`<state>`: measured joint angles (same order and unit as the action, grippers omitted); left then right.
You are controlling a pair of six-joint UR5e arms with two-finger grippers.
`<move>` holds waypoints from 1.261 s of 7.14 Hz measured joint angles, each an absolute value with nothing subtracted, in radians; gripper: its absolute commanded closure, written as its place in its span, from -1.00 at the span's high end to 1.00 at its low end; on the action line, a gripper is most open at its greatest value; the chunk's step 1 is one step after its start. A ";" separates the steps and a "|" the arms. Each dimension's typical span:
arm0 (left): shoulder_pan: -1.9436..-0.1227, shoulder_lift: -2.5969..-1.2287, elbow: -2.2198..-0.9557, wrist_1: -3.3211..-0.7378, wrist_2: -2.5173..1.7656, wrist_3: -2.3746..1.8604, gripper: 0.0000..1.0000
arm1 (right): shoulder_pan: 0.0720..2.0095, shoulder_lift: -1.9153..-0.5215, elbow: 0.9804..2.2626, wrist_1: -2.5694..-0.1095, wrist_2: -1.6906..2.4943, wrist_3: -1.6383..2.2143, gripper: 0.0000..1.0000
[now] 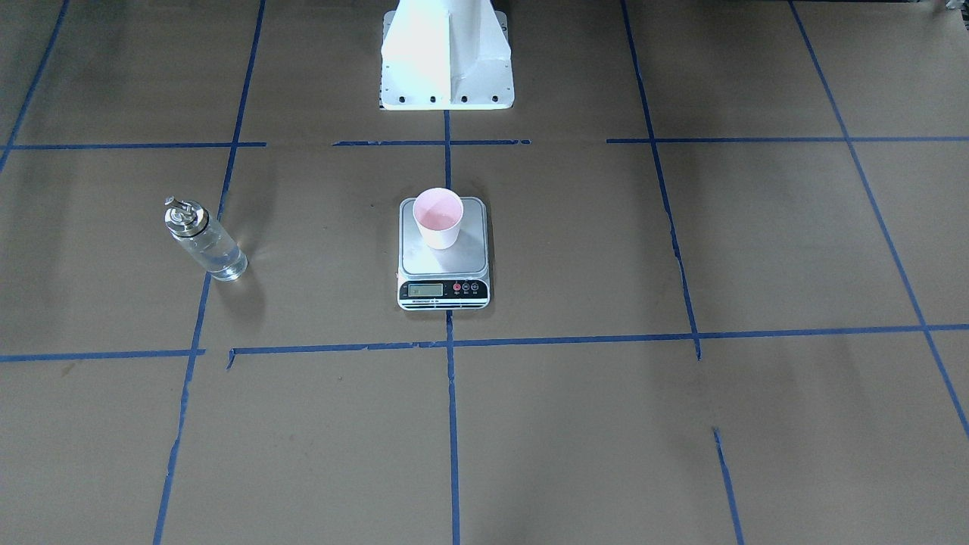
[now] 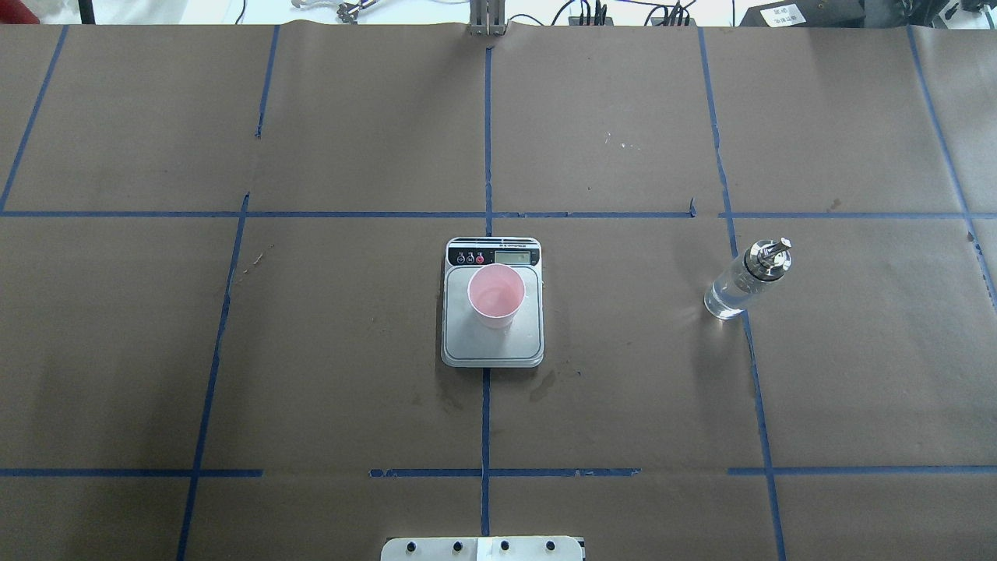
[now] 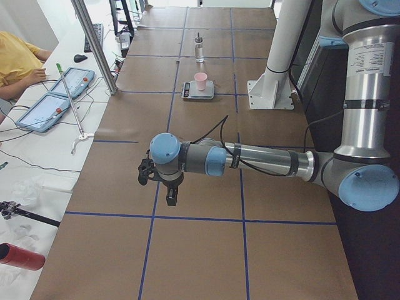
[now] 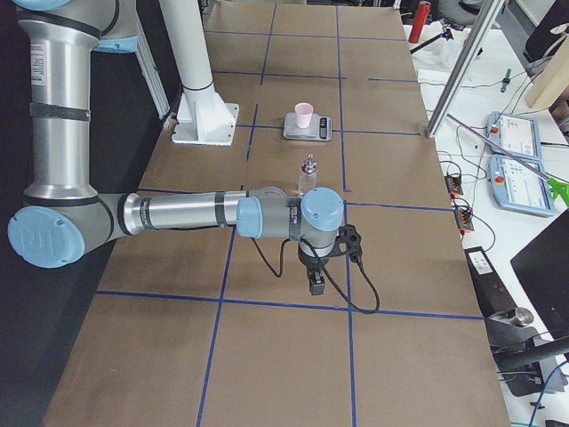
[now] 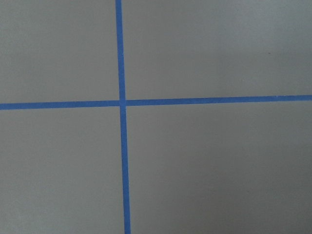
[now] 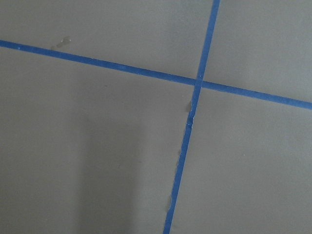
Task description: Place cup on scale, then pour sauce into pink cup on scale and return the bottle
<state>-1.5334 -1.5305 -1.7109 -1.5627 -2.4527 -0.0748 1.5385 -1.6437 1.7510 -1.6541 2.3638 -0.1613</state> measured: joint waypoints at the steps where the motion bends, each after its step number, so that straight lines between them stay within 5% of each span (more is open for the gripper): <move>1: -1.542 -1.513 -1.726 -1.561 -2.453 -0.075 1.00 | 1.520 -1.638 1.750 -1.655 2.358 -0.160 1.00; 9: -1.581 -1.468 -1.729 -1.563 -2.447 -0.078 1.00 | 1.476 -1.611 1.710 -1.651 2.304 -0.145 1.00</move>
<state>-1.5813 -1.4680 -1.7292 -1.5632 -2.4474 -0.0785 1.4757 -1.6111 1.7104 -1.6509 2.3036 -0.1449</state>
